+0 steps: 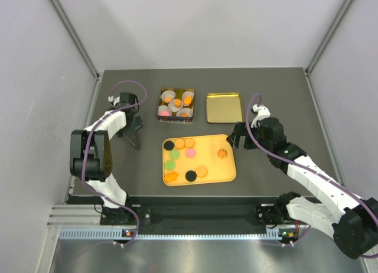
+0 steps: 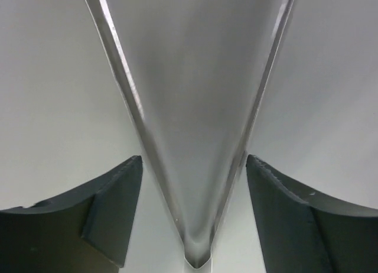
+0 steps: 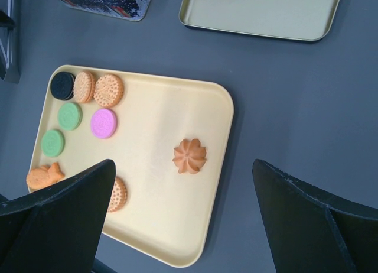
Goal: Pack the cookies
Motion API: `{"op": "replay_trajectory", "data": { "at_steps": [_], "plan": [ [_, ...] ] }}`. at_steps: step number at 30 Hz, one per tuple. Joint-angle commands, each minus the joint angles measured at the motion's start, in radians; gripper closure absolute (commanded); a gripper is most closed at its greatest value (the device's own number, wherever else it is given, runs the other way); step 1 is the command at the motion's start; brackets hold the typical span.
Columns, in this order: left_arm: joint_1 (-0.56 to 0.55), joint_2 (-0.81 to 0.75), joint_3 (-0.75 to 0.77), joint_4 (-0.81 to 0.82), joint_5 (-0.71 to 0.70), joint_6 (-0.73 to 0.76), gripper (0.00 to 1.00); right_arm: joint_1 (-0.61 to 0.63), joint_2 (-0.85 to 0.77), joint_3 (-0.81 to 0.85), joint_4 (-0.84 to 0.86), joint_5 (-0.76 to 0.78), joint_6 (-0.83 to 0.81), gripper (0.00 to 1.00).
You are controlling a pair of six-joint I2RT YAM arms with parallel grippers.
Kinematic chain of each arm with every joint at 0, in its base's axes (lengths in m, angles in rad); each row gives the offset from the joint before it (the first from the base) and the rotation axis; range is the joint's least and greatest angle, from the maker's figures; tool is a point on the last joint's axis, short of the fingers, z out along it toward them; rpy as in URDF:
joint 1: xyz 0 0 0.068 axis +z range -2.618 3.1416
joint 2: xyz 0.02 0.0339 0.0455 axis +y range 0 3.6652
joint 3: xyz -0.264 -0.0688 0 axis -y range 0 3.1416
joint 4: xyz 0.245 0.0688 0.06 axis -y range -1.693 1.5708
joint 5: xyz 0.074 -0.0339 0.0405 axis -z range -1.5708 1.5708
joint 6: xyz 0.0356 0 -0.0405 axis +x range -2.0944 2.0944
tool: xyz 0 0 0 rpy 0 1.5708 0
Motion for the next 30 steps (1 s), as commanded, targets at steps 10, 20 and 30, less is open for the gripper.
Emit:
{"op": "replay_trajectory", "data": {
  "at_steps": [10, 20, 30],
  "plan": [
    [0.003, -0.124, -0.004, -0.014, 0.02, 0.011, 0.15, -0.009, 0.065, 0.077, -0.031, 0.07, -0.002, 0.0],
    [-0.136, -0.372, 0.055, -0.016, 0.279, -0.003, 0.2, -0.147, 0.483, 0.416, -0.086, 0.053, -0.033, 0.05],
    [-0.406, -0.319, 0.042, 0.134, 0.52, -0.02, 0.22, -0.261, 1.002, 0.755, -0.095, 0.002, -0.048, 0.19]
  ]
}}
